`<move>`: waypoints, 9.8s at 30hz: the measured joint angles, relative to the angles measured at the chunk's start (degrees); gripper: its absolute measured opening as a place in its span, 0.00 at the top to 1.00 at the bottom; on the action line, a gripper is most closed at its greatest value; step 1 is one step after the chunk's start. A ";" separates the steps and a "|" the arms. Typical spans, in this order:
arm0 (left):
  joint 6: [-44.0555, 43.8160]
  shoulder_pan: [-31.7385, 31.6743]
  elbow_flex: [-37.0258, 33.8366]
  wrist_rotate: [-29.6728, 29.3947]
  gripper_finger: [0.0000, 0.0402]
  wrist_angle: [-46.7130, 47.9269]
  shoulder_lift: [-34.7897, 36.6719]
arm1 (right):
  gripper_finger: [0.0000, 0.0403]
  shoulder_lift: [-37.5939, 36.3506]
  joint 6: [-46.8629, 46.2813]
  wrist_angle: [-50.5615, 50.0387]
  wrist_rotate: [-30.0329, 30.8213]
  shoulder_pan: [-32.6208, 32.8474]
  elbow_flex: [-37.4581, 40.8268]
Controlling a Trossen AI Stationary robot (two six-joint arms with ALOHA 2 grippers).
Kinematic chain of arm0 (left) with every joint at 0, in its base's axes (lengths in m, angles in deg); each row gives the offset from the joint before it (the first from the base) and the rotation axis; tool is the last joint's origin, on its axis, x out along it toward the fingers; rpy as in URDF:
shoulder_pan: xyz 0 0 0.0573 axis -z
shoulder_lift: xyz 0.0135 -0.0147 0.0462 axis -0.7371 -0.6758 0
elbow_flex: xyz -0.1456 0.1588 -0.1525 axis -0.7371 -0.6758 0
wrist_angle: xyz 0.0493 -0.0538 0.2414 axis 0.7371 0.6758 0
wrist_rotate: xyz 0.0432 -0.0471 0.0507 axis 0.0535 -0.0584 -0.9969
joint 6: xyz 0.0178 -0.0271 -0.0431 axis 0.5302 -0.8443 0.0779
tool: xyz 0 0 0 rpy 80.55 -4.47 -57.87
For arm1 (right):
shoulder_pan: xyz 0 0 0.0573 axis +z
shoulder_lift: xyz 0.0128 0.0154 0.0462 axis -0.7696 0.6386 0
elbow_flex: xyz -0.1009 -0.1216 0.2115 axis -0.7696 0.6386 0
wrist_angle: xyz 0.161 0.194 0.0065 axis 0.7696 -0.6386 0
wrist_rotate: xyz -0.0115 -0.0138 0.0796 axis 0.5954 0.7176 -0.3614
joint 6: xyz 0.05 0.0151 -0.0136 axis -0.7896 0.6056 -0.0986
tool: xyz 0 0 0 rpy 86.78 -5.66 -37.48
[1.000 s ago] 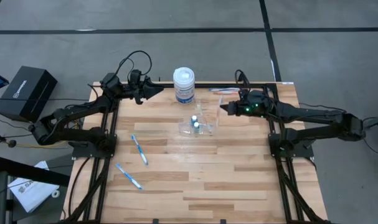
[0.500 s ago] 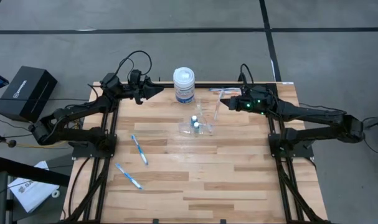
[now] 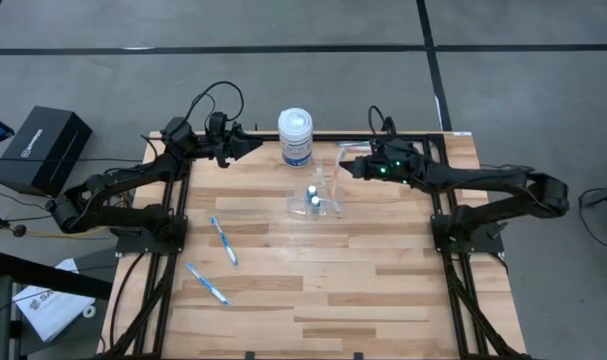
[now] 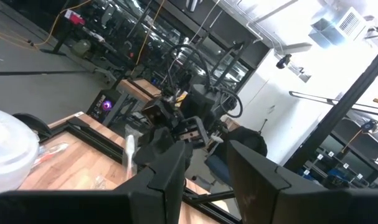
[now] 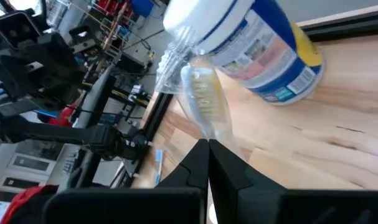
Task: Pick & Place toothbrushing station
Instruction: Put the bottom orange toothbrush into the transparent organizer, then put the orange toothbrush into the transparent organizer
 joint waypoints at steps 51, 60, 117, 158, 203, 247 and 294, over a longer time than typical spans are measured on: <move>0.45 0.02 0.00 0.03 0.71 0.02 0.00 | 1.00 5.30 2.97 -14.02 1.98 14.60 -2.94; 0.44 0.02 0.00 0.03 0.71 0.02 -0.02 | 0.89 5.30 3.76 -10.43 -3.25 14.04 -2.94; 3.04 -0.04 0.00 -0.01 0.71 0.07 -0.02 | 0.72 5.06 35.32 -28.08 -29.79 -30.69 -9.32; 3.67 -0.09 0.00 -1.68 0.71 0.50 -0.11 | 0.72 47.70 79.85 -94.53 4.77 -33.80 -66.70; 4.31 -0.11 0.00 0.44 0.71 0.68 -0.11 | 0.72 48.42 82.82 -88.35 2.85 -35.43 -55.90; 4.72 -0.10 0.00 0.44 0.71 3.74 -0.11 | 0.78 48.42 72.94 -80.20 2.78 -39.08 -50.74; 4.12 -0.09 0.00 1.34 0.71 -0.77 -4.22 | 1.00 43.59 49.54 -80.87 -20.00 -20.27 -53.65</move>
